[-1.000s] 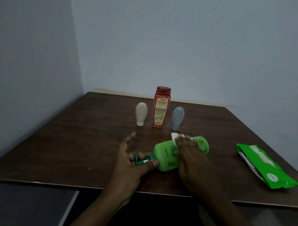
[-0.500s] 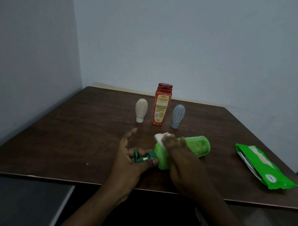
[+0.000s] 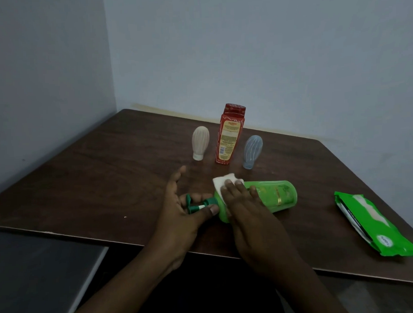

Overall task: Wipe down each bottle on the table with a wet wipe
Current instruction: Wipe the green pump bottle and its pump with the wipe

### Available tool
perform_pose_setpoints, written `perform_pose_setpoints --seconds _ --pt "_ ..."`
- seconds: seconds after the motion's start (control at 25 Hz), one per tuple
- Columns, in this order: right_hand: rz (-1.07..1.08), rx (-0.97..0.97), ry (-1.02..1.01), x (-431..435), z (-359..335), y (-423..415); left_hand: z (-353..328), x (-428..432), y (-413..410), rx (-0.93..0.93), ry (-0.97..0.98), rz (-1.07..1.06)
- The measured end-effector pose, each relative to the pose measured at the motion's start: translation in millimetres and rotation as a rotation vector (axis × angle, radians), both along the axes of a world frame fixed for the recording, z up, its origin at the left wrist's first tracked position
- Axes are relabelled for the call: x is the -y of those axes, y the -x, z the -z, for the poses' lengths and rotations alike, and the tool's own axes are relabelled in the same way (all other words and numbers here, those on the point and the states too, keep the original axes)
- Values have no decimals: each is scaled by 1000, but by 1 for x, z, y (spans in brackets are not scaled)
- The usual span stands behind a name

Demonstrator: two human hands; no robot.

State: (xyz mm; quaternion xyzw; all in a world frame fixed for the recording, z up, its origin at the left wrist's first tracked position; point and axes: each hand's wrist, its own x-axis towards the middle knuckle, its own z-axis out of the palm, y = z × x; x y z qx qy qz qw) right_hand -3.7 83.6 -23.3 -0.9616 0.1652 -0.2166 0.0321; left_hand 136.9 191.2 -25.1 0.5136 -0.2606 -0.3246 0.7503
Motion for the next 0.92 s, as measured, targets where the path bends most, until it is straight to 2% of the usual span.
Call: perform_pose_setpoints --seconds 0.16,0.44,0.72,0.92 --pt "-30 9 168 -27 32 32 1 2 -1 -26 13 -5" --pt "41 -13 -16 -3 -6 -14 -6 -4 5 -42 -11 -3" --pt "19 80 67 -30 26 13 -4 -4 5 -4 -11 4" --pt "84 14 -16 -3 -5 -9 -5 -5 8 31 -38 -20"
